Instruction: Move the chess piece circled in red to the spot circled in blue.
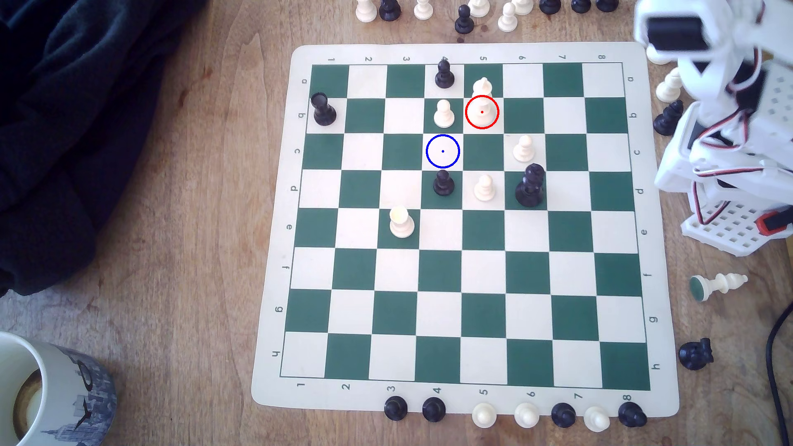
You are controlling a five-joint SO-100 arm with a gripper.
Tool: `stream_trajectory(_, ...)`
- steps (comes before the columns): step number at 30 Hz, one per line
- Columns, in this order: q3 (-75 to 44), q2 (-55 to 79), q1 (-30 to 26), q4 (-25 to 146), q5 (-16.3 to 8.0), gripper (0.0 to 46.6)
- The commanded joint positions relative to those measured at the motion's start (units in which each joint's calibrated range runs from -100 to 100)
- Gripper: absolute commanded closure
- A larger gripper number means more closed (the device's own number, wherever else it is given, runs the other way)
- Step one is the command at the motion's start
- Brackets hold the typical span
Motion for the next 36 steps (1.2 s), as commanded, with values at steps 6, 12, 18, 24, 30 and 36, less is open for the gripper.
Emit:
stream_trajectory(6, -16.45, -0.03, 9.42, 40.02, -0.20, 45.2)
stream_trajectory(12, -18.35, 1.24, 9.97, 60.16, -0.98, 44.3)
stream_trajectory(18, -24.51, 8.46, 5.90, 69.34, -4.05, 37.2)
stream_trajectory(24, -36.66, 20.93, 1.52, 81.38, -6.84, 35.9)
stream_trajectory(30, -49.08, 37.15, -3.33, 88.83, -9.91, 34.1)
stream_trajectory(36, -54.98, 47.25, -3.72, 93.83, -9.77, 32.5)
